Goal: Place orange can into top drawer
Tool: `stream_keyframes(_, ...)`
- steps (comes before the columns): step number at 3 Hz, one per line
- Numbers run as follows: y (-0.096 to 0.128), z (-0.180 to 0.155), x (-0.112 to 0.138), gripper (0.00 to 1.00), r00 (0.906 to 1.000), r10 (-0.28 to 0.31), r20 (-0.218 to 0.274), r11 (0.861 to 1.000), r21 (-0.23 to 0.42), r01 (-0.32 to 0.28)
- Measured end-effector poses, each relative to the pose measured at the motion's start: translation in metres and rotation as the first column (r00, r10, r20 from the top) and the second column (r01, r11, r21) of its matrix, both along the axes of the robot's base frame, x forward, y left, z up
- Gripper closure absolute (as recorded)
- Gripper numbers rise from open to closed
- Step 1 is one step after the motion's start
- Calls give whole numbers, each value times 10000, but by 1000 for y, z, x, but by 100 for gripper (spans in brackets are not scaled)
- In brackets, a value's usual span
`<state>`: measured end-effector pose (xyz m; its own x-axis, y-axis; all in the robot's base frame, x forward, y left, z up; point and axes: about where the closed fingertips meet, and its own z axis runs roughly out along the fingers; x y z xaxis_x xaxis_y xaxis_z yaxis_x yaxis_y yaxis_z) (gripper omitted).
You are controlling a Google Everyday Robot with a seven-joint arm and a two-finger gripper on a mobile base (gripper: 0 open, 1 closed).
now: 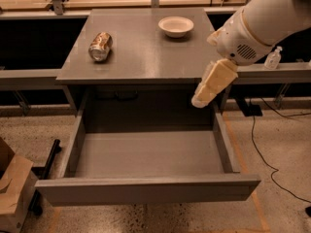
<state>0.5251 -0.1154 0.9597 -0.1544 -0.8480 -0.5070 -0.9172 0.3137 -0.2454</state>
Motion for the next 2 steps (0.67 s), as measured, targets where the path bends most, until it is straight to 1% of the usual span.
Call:
stream_keyframes(1,54,0,52,0,9981,369,486,9910,1270,-428)
stream_keyframes(2,107,0,108,0,9937,421,1043,9636,2586,-680)
